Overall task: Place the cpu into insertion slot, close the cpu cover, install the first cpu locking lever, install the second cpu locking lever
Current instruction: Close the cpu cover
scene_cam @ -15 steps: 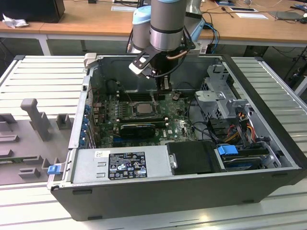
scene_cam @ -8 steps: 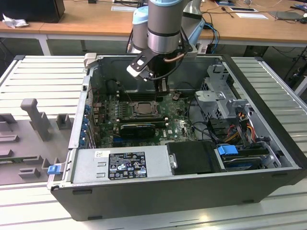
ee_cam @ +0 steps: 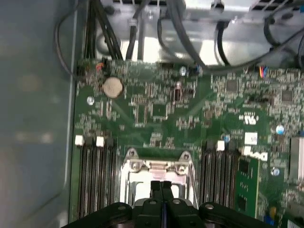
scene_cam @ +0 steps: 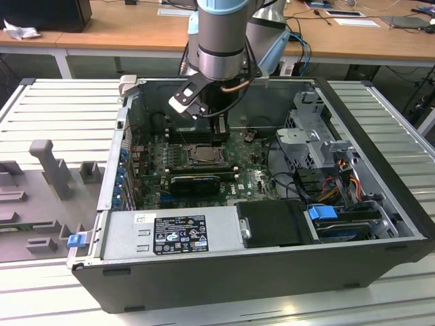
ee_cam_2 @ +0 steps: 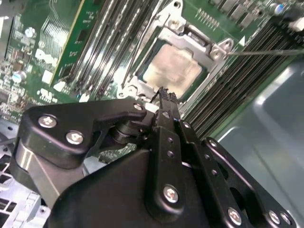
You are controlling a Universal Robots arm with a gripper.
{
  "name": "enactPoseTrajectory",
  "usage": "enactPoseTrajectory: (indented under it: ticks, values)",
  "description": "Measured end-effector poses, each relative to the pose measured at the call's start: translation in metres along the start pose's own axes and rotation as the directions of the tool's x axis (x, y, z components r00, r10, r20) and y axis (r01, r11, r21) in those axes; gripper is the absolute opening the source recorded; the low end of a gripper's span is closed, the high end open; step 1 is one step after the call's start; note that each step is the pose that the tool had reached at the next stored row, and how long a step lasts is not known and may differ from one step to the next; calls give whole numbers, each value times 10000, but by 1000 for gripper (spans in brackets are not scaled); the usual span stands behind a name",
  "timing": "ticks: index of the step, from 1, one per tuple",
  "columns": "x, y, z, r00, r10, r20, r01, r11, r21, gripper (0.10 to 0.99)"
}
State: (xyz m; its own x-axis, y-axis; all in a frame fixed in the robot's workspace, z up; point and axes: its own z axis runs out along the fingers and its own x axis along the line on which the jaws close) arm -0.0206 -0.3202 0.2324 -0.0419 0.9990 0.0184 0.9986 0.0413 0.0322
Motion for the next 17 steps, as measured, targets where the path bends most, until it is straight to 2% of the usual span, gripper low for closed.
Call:
enactPoseTrajectory:
  ticks: [17]
  values:
    - [4, -96, 40, 10000, 1, -96, -2, 10000, -4, 106]
